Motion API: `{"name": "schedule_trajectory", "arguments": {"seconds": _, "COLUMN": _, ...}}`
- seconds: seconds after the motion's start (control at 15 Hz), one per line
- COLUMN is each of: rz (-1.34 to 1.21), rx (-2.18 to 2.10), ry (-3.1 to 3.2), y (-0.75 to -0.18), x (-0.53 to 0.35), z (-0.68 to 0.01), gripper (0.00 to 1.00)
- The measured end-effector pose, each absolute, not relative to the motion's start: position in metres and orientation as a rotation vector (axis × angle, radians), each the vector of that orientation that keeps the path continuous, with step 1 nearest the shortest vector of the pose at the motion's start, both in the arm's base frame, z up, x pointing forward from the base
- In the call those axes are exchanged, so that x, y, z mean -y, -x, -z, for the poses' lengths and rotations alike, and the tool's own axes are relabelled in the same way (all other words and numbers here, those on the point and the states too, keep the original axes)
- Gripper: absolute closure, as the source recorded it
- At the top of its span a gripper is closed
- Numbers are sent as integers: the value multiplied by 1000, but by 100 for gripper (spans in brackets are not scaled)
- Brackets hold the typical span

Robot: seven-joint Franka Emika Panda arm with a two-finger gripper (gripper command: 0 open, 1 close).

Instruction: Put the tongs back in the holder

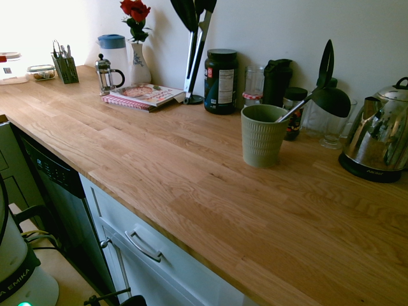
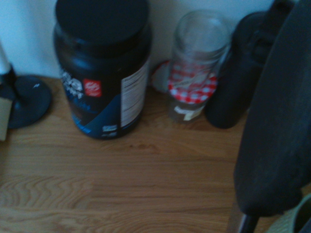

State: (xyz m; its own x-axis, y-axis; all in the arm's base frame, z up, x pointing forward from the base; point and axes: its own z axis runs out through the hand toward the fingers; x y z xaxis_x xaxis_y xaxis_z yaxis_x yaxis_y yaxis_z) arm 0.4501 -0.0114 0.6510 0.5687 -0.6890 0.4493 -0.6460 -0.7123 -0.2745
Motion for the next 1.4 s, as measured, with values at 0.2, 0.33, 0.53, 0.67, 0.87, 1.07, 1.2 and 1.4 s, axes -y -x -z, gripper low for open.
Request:
{"name": "schedule_trajectory", "arguments": {"seconds": 0.2, "rz": 912, "rx": -1182, "ry": 2679, "y": -437, "x": 43, "z": -672, "gripper": 100}}
{"name": "schedule_trajectory", "arguments": {"seconds": 0.33, "rz": 942, "rx": -1167, "ry": 2668, "y": -435, "x": 65, "z": -679, "gripper": 100}}
{"name": "schedule_trajectory", "arguments": {"seconds": 0.53, "rz": 987, "rx": -1118, "ry": 2681, "y": -437, "x": 109, "z": -690, "gripper": 100}}
{"name": "schedule_trajectory", "arguments": {"seconds": 0.67, "rz": 985, "rx": -1091, "ry": 2673, "y": -447, "x": 137, "z": -684, "gripper": 100}}
{"name": "schedule_trajectory", "arguments": {"seconds": 0.87, "rz": 906, "rx": -1064, "ry": 2671, "y": -474, "x": 168, "z": -654, "gripper": 100}}
{"name": "schedule_trajectory", "arguments": {"seconds": 1.07, "rz": 850, "rx": -1077, "ry": 2674, "y": -497, "x": 180, "z": -622, "gripper": 100}}
{"name": "schedule_trajectory", "arguments": {"seconds": 1.2, "rz": 829, "rx": -1091, "ry": 2679, "y": -507, "x": 190, "z": -602, "gripper": 100}}
{"name": "schedule_trajectory", "arguments": {"seconds": 1.4, "rz": 802, "rx": -1112, "ry": 2662, "y": -521, "x": 195, "z": -578, "gripper": 100}}
